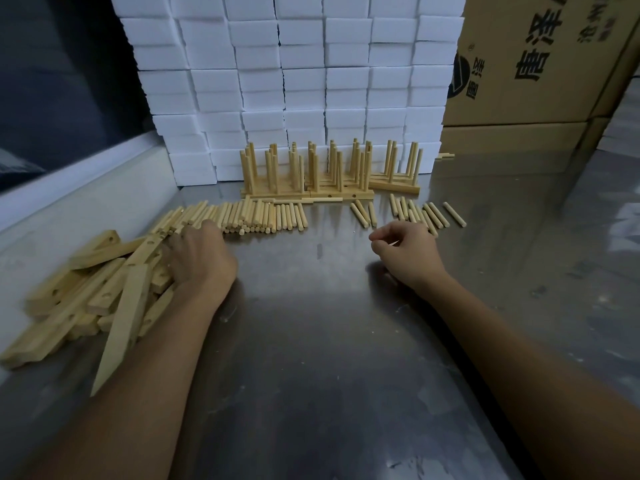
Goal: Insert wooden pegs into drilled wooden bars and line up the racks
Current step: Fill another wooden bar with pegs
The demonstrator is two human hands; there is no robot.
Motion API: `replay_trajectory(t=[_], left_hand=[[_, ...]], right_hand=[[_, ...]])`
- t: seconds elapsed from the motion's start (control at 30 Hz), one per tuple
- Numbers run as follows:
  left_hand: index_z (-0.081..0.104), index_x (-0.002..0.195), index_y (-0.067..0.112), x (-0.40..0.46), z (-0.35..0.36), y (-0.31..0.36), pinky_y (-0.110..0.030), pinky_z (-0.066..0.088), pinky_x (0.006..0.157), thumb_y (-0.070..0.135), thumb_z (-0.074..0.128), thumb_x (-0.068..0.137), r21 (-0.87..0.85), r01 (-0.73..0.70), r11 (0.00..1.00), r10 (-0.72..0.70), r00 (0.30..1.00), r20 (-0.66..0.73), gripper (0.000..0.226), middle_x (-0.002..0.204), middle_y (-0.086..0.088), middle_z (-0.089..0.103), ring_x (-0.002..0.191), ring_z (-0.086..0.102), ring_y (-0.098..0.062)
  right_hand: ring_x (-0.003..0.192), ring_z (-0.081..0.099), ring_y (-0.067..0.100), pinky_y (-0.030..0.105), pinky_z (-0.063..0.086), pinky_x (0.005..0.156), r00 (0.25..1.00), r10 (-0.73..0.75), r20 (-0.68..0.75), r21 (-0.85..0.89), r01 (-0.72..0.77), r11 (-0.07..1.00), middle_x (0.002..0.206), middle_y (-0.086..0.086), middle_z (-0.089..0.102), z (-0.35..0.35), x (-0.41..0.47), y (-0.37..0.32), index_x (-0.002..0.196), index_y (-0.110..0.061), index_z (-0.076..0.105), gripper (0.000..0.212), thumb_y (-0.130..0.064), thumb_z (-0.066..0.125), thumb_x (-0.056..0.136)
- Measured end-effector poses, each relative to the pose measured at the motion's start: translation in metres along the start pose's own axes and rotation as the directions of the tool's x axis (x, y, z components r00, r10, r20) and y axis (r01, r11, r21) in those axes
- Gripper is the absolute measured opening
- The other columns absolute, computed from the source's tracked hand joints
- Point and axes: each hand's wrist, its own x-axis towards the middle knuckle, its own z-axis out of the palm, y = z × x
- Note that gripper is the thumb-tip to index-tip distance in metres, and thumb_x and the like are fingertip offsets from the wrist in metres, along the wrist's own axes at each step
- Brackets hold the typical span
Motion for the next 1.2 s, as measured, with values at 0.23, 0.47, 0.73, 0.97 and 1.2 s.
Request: replay_trajectory(t=[0.23, 0.47, 0.73, 0.97, 1.2], left_hand=[[0.067, 0.101, 0.005, 0.000, 0.003, 0.006, -0.045, 0.046, 0.080, -0.005, 0.062, 0.084, -0.167, -0.140, 0.976, 0.119, 0.985, -0.126, 0.021, 0.101, -0.017, 0.065, 0.094, 0.056, -0.036], [0.068, 0.107, 0.003, -0.021, -0.009, 0.039, -0.047, 0.046, 0.090, -0.010, 0.061, 0.086, -0.327, -0.635, 0.700, 0.510, 0.765, -0.392, 0.025, 0.107, -0.012, 0.068, 0.100, 0.060, -0.033], [0.064, 0.115, 0.006, -0.054, -0.015, 0.074, -0.027, 0.049, 0.085, -0.001, 0.073, 0.081, -0.467, -0.759, 0.454, 0.577, 0.649, -0.496, 0.036, 0.110, -0.007, 0.067, 0.102, 0.061, -0.022], [0.059, 0.110, 0.024, -0.052, -0.007, 0.072, -0.021, 0.054, 0.066, 0.026, 0.080, 0.081, -0.830, -0.328, 0.451, 0.433, 0.893, -0.118, 0.036, 0.098, 0.008, 0.063, 0.077, 0.063, -0.008], [0.068, 0.103, 0.005, -0.047, -0.006, 0.063, -0.028, 0.053, 0.050, 0.007, 0.056, 0.098, -0.956, 0.202, 0.213, 0.512, 0.810, 0.285, 0.013, 0.084, -0.014, 0.072, 0.058, 0.063, -0.023]], right_hand=[[0.073, 0.069, 0.023, 0.020, 0.057, 0.051, 1.000, -0.010, 0.015, -0.012, 0.010, 1.000, 0.098, -0.011, 0.063, -0.001, -0.002, -0.002, 0.098, -0.024, 0.068, 0.011, -0.015, 0.062, 0.095], [0.080, 0.064, 0.002, 0.011, 0.050, 0.064, 0.986, -0.163, -0.017, 0.029, 0.164, 0.986, 0.096, -0.008, 0.066, 0.001, -0.009, -0.015, 0.101, -0.024, 0.067, 0.013, -0.013, 0.062, 0.095], [0.082, 0.074, 0.011, 0.023, 0.057, 0.066, 0.975, -0.182, 0.124, 0.519, 0.093, 0.850, 0.083, -0.004, 0.076, 0.023, -0.021, -0.043, 0.104, -0.007, 0.062, 0.022, -0.028, 0.060, 0.099], [0.076, 0.070, 0.013, 0.026, 0.056, 0.069, 0.991, -0.038, 0.130, 0.646, -0.056, 0.761, 0.080, 0.000, 0.072, 0.018, -0.019, -0.042, 0.096, -0.010, 0.068, 0.019, -0.024, 0.056, 0.102], [0.077, 0.070, 0.025, 0.027, 0.058, 0.068, 0.982, 0.060, 0.177, 0.700, -0.169, 0.693, 0.087, 0.009, 0.075, 0.013, -0.020, -0.047, 0.098, -0.006, 0.070, 0.032, -0.029, 0.050, 0.104]])
